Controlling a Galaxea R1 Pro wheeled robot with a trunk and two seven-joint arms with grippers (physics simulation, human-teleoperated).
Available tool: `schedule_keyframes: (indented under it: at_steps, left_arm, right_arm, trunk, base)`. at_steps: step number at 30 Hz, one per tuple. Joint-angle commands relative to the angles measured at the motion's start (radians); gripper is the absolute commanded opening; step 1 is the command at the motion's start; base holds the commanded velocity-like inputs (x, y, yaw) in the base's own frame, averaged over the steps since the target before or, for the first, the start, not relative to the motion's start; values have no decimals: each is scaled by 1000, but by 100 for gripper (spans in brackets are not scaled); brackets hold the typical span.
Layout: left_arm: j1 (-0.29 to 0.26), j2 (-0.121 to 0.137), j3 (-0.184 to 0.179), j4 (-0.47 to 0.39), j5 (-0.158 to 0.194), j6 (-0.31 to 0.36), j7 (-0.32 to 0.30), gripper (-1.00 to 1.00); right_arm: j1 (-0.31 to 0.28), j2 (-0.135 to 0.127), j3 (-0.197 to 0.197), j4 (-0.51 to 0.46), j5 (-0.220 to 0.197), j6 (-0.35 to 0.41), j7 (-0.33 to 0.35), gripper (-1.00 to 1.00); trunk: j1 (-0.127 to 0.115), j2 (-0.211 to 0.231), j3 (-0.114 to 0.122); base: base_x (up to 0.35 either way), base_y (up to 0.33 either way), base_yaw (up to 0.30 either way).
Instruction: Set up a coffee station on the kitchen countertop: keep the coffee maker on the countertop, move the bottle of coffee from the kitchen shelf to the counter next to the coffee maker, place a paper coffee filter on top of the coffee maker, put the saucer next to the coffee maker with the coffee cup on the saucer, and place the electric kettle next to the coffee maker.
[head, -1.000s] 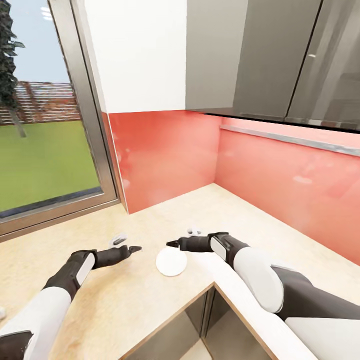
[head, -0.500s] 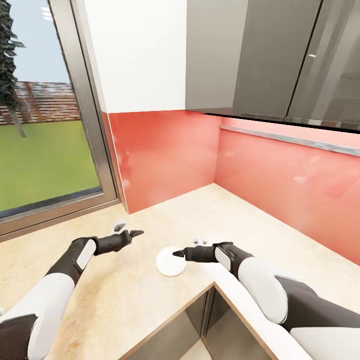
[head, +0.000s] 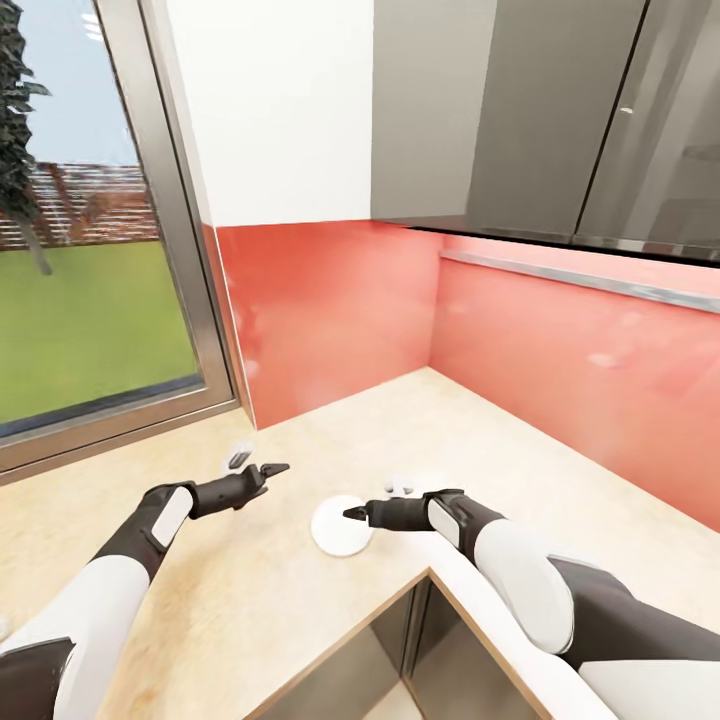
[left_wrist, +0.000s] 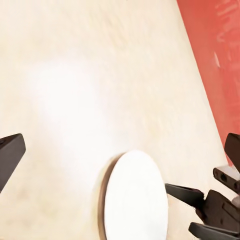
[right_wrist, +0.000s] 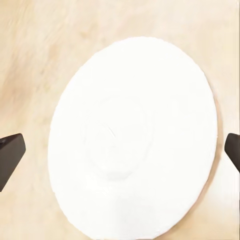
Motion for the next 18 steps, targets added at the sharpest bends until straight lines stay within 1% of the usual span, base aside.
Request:
schedule_keyframes:
  at_steps: [1, 4, 9, 12, 15, 18]
  left_arm:
    - [-1, 0, 3, 0, 1, 5, -2, 100]
    - [0, 0, 3, 1, 2, 5, -2, 100]
    - [1, 0, 3, 2, 1, 4, -3, 100]
    - [1, 0, 4, 3, 1, 4, -3, 100]
    - [1, 0, 3, 26, 1, 4, -5, 100]
    - [3, 0, 3, 52, 3, 3, -7, 100]
  right_arm:
    - [1, 0, -9, -2, 9, 7, 3, 100]
    - [8, 0, -9, -2, 9, 7, 3, 100]
    - [17, 2, -9, -2, 9, 7, 3, 100]
    - [22, 2, -9, -2, 9, 7, 3, 100]
    - [35, 2, -9, -2, 9, 7, 3, 100]
    - [43, 3, -9, -2, 9, 7, 3, 100]
  trunk:
    - [1, -2, -2]
    - [1, -2, -2]
    - [1, -2, -2]
    - [1, -2, -2]
    - [1, -2, -2]
    - [1, -2, -2]
  base:
    - [231, 0, 0]
    - [113, 0, 0]
    - [20, 0, 0]
    - [100, 0, 0]
    - [183, 0, 0]
    - [72, 0, 0]
